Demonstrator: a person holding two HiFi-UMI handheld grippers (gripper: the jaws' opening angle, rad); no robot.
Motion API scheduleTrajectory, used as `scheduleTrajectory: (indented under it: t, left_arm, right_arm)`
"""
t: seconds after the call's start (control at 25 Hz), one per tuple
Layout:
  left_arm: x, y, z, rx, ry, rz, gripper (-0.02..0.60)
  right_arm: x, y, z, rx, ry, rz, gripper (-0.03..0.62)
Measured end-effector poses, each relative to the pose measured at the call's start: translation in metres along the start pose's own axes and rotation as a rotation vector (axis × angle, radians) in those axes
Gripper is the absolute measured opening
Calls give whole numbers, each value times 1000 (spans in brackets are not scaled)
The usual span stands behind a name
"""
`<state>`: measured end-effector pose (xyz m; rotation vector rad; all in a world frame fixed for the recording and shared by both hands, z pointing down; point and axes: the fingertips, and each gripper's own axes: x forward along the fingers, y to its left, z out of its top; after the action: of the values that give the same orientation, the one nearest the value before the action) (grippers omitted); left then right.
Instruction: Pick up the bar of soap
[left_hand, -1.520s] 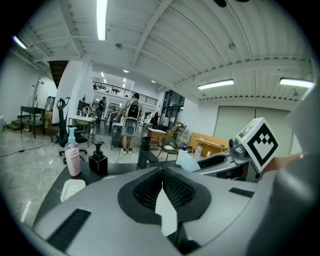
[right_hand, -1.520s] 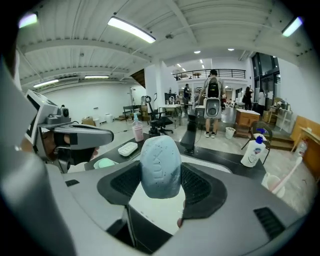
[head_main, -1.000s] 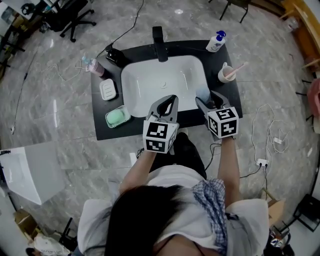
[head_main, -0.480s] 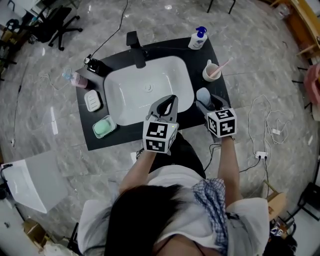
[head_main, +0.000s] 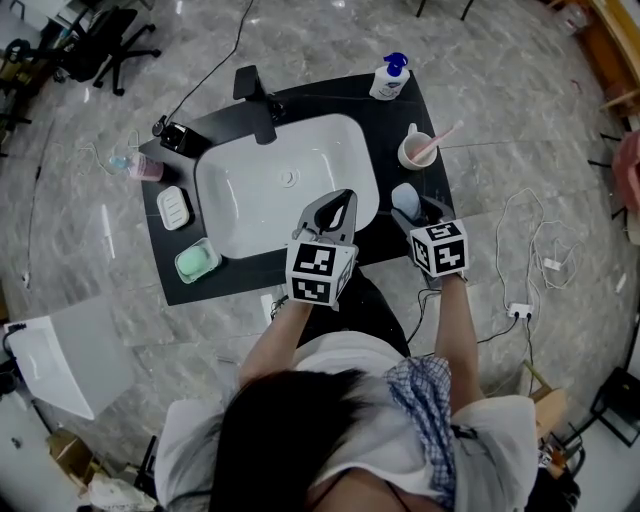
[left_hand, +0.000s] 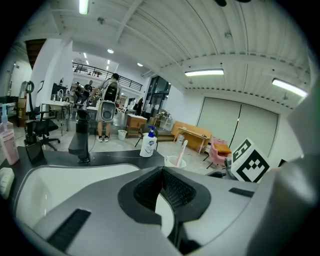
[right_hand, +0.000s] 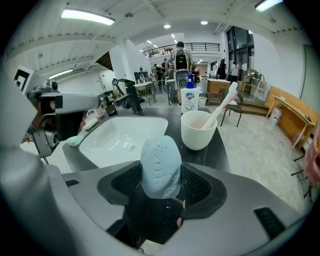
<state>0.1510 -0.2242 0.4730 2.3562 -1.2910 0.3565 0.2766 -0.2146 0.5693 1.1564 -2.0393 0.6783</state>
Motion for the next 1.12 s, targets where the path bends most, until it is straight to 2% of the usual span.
scheduleTrajectory:
  t: [0.32,0.6,0.92,1.12]
  left_arm:
    - [17,6,-5,-22,15,8,11]
    - [21,5,9,-24,-54,-56,11]
    - [22,19,9,-44,-70,-29,11]
    - [19,26,9,-51,-71,-13,11]
  right_arm:
    - [27,-12,-22,-26,116,15,264]
    - [37,-16,-31,-45,189,16,264]
    - [43,-16,-36,-48,236,36,264]
    - [43,-13,-37,15,225,111,274]
